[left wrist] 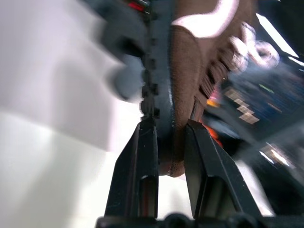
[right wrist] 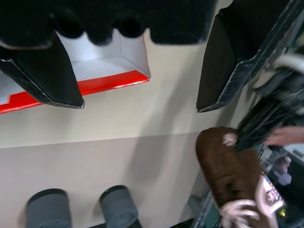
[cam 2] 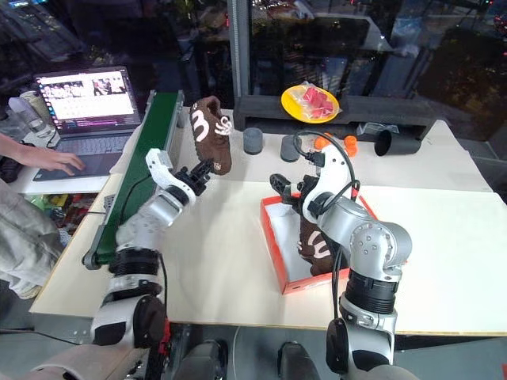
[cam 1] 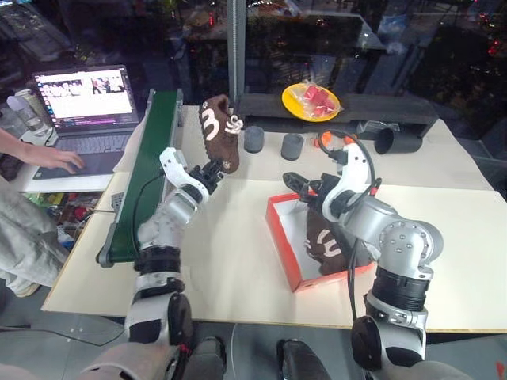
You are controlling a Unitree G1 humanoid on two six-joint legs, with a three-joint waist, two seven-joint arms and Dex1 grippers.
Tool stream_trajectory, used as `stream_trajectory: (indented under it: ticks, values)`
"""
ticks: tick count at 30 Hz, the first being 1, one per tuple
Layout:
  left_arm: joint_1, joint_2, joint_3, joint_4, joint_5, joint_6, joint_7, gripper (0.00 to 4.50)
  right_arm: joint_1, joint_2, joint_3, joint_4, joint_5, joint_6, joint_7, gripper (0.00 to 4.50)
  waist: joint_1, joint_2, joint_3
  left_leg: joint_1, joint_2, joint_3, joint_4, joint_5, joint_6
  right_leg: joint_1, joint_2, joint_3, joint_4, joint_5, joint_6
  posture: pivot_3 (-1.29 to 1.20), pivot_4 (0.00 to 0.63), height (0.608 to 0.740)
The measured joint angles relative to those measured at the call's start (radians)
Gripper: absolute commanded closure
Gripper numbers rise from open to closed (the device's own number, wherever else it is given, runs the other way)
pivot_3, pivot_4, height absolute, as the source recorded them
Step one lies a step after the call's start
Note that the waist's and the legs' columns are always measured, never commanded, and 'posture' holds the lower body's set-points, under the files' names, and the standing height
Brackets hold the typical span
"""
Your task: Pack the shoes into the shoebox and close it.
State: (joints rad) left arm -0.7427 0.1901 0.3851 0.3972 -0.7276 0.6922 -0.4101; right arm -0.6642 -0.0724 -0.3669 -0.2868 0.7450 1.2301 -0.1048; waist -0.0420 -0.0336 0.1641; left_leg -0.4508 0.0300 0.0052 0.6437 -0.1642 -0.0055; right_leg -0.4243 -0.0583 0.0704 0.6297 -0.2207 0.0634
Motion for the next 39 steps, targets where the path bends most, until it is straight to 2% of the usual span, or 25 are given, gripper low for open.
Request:
stream_trajectory:
  ticks: [5, 9, 13, 21, 31, 34, 39]
  values:
    - [0.078, 0.124, 0.003, -0.065, -0.156, 0.318, -0.129, 3.81, -0.047, 0.077, -0.134, 0.033, 0.186, 0.020, -0.007, 0.00, -0.008, 0.001, 0.000, 0.001, 0.001, -0.001, 0.000, 0.000, 0.000, 0.000, 0.001, 0.000, 0.001, 0.000, 0.000, 0.00, 0.150, 0.740]
    - [0.078, 0.103, 0.042, -0.129, -0.340, 0.523, -0.133, 3.81, -0.088, 0.093, -0.157, 0.060, 0.382, 0.046, 0.006, 0.00, 0.001, 0.001, 0.001, 0.001, 0.001, -0.002, 0.000, 0.000, 0.000, 0.002, 0.000, -0.002, 0.000, 0.000, 0.000, 0.00, 0.150, 0.740]
    - [0.060, 0.049, 0.095, -0.137, -0.569, 0.681, -0.073, 3.81, -0.079, 0.040, -0.124, 0.073, 0.442, 0.053, 0.009, 0.00, 0.002, 0.001, 0.001, 0.001, 0.000, -0.001, 0.000, 0.000, 0.000, 0.002, -0.001, -0.002, -0.001, 0.000, 0.000, 0.00, 0.150, 0.740]
    - [0.058, 0.059, 0.105, -0.123, -0.667, 0.724, 0.050, 3.81, -0.041, -0.015, -0.094, 0.084, 0.512, 0.033, 0.003, 0.00, -0.004, 0.001, 0.001, 0.003, 0.001, -0.001, 0.000, 0.000, 0.000, 0.001, 0.001, -0.001, 0.000, -0.001, -0.001, 0.00, 0.150, 0.740]
    - [0.058, 0.077, 0.061, -0.124, -0.702, 0.731, 0.060, 3.81, -0.025, -0.009, -0.043, 0.127, 0.656, -0.034, -0.056, 0.00, -0.001, 0.001, 0.001, 0.002, 0.000, -0.001, 0.000, 0.000, 0.000, 0.002, 0.000, -0.001, 0.000, -0.001, -0.002, 0.00, 0.150, 0.740]
    - [0.058, 0.071, 0.043, -0.127, -0.710, 0.731, 0.056, 3.87, -0.025, 0.007, -0.016, 0.133, 0.685, -0.065, -0.074, 0.71, -0.001, 0.001, 0.001, 0.002, 0.001, -0.001, 0.000, 0.000, 0.000, 0.001, 0.000, -0.001, 0.000, -0.001, -0.002, 0.00, 0.150, 0.740]
    - [0.061, 0.082, 0.025, -0.152, -0.707, 0.704, 0.022, 3.87, -0.020, 0.005, 0.003, 0.134, 0.696, -0.124, -0.096, 2.33, 0.000, 0.001, 0.001, 0.002, 0.000, -0.001, 0.000, 0.000, 0.000, 0.001, 0.000, -0.001, 0.000, -0.001, -0.002, 0.00, 0.150, 0.740]
